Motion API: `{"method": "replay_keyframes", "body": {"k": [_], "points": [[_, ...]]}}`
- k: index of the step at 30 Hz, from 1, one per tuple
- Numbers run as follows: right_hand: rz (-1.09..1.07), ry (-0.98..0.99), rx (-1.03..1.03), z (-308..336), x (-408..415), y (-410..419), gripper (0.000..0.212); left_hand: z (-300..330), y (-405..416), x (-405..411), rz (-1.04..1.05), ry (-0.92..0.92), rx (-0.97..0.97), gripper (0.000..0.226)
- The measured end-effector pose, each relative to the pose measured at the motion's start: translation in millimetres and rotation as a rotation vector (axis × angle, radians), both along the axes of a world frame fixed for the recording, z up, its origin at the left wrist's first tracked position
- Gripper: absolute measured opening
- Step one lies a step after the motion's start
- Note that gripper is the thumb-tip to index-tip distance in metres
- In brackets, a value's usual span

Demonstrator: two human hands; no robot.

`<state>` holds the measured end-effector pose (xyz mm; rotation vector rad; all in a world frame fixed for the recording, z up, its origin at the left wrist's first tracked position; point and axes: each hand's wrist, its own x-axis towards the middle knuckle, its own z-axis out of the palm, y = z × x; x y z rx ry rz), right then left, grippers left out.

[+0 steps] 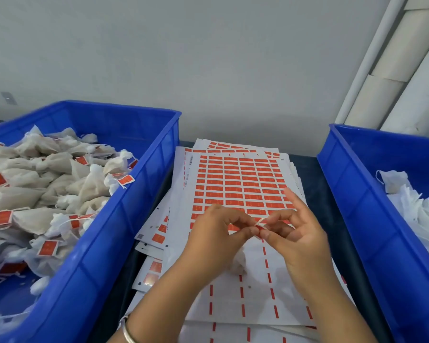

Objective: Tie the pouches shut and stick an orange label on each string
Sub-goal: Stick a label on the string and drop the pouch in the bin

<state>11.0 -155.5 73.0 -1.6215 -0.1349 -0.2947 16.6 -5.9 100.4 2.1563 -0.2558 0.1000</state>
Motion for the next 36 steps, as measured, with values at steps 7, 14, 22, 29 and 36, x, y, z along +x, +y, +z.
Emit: {"method": "replay_keyframes", "body": {"k": [7,14,22,29,36], "points": [[0.007,-0.035,0.089,11,-9,18,0.052,36,17,-6,-0.083,-0.053,0.218,0.013],[0.089,0.049,0.061,13,-12,38,0.038,95,51,-15,0.184,-0.187,0.035,0.007],[0.140,0.152,-0.095,1,-22,50,0.027,146,133,-4,0.473,-0.287,0.043,0.024],[0.190,0.190,-0.173,-5,-31,52,0.028,112,190,31,0.603,-0.033,0.434,0.022],[0.198,0.232,-0.237,-1,-36,46,0.024,98,188,31,0.608,-0.063,0.504,0.019]]}}
